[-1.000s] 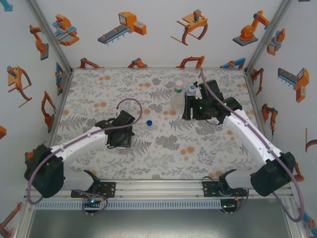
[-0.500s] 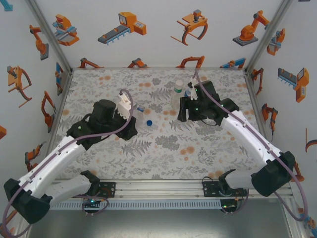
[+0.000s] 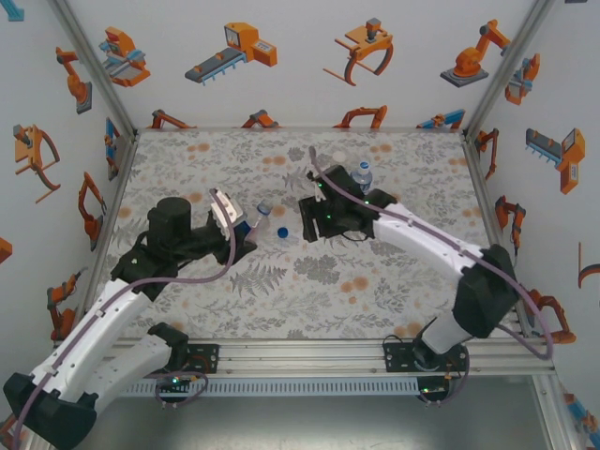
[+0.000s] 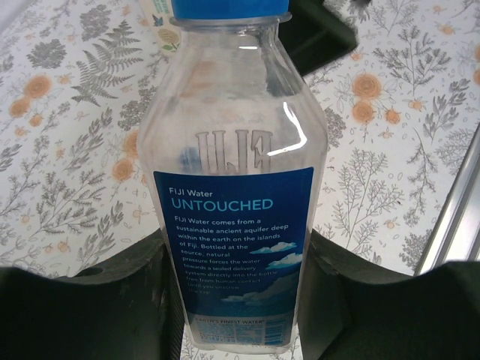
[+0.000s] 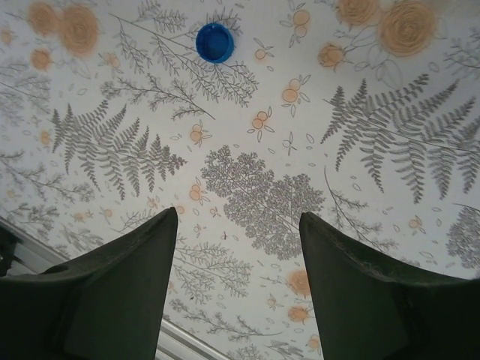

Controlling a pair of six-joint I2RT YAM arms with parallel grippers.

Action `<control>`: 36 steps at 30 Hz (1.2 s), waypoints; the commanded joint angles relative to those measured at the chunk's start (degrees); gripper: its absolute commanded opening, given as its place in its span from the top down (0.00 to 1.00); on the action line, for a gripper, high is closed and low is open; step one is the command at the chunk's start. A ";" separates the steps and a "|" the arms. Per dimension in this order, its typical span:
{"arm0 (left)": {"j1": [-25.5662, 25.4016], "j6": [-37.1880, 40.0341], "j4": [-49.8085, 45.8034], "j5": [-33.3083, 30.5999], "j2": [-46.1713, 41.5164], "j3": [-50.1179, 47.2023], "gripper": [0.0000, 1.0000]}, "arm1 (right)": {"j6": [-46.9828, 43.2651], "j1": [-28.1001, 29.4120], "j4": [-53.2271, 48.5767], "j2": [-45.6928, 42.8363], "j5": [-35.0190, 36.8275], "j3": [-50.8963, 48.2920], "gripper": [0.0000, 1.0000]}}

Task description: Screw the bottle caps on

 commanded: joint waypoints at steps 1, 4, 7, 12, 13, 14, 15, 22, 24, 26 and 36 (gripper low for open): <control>0.36 -0.53 3.00 -2.62 -2.17 0.21 0.99 | 1.68 1.02 3.67 6.23 2.76 4.98 0.40; 0.34 -1.83 3.95 -5.73 -3.74 -0.70 0.99 | 1.87 1.20 4.51 12.80 3.50 8.72 0.42; 0.37 -2.43 6.00 -7.75 -5.85 -2.21 0.99 | 1.58 1.47 4.33 18.49 4.29 13.42 0.43; 0.37 -2.80 6.51 -11.34 -7.21 -3.02 0.99 | 1.11 2.29 3.61 25.06 4.67 19.28 0.46; 0.38 -2.72 6.42 -12.04 -7.38 -2.99 0.99 | 0.83 2.49 3.30 26.51 4.76 20.65 0.47; 0.35 -2.58 6.41 -12.77 -7.53 -3.06 0.99 | 0.59 2.69 2.88 27.67 4.92 21.85 0.48; 0.34 -2.62 6.41 -13.10 -7.60 -3.06 0.99 | 0.43 2.86 2.57 28.68 4.99 22.81 0.48; 0.37 -2.45 6.86 -12.43 -8.10 -3.44 0.97 | -0.33 3.57 0.97 34.47 6.98 27.36 0.53; 0.43 -2.44 6.55 -12.37 -7.90 -3.27 0.97 | -0.50 3.64 0.48 35.51 7.51 28.19 0.54; 0.44 -2.34 6.42 -12.18 -7.64 -3.02 0.97 | -0.62 3.84 0.03 36.35 7.73 28.85 0.55; 0.45 -2.26 6.17 -10.90 -7.60 -2.94 0.98 | -1.57 5.07 -1.50 38.05 8.99 29.26 0.62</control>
